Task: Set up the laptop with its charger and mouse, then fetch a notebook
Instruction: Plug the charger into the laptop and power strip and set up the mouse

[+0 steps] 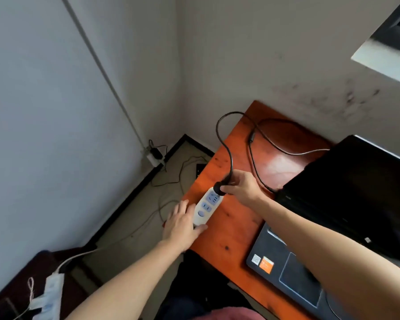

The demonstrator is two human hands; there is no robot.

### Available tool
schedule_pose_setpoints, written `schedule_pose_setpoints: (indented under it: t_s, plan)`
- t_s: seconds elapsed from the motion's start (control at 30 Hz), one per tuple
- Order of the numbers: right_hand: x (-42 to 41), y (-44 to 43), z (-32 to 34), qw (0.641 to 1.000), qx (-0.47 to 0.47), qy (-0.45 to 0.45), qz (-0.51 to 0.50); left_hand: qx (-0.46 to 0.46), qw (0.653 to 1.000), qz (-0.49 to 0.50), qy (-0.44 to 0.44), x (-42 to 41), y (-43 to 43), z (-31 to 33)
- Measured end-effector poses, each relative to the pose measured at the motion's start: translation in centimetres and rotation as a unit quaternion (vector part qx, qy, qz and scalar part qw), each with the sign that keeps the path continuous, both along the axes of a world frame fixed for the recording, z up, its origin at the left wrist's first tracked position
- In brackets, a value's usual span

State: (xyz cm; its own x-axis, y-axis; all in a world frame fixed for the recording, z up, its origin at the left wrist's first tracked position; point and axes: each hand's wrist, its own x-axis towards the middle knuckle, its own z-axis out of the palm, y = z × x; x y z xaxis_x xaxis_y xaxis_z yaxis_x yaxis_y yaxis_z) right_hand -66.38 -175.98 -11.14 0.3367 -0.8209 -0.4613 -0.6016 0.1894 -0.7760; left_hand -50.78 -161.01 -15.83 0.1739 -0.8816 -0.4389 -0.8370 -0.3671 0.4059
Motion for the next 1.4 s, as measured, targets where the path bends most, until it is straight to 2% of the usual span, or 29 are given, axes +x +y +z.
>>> schedule_pose_setpoints:
  t_s: [0.3,0.43,0.57,0.6,0.73,0.97,1.2,1.33,1.4]
  plan:
    - [1.1,0.4,-0.6,0.979,-0.095,0.078,0.161,-0.003,1.0,0.003,-0.021,-0.3,1.0,-1.6]
    - [1.3,0.7,0.0,0.946,-0.157,0.124,0.254,0.0,0.999,-0.018,-0.042,-0.6,1.0,-1.6]
    - [1.7,1.9,0.2,0.902,-0.228,0.129,0.342,-0.012,0.993,-0.053,-0.1,-1.0,1.7,-2.0]
    - [1.6,1.9,0.2,0.901,-0.231,0.129,0.345,-0.018,0.992,-0.058,-0.114,-1.2,1.9,-2.1]
    - [0.9,1.0,0.1,0.943,-0.15,0.142,0.26,-0.021,0.987,-0.063,-0.146,-1.7,2.1,-2.5]
    - [0.6,0.9,-0.8,0.896,-0.226,0.137,0.357,-0.024,0.986,-0.054,-0.156,-2.2,1.9,-3.0]
    - [0.6,0.3,-0.6,0.863,-0.25,0.165,0.406,-0.033,0.987,-0.053,-0.149,-2.2,2.0,-3.6]
    - [1.5,0.4,-0.9,0.81,-0.274,0.234,0.462,-0.039,0.987,-0.054,-0.146,-2.3,1.9,-3.6]
    - [1.4,-0.1,-1.0,0.825,-0.257,0.227,0.449,-0.037,0.987,-0.055,-0.148,-2.2,1.9,-3.7]
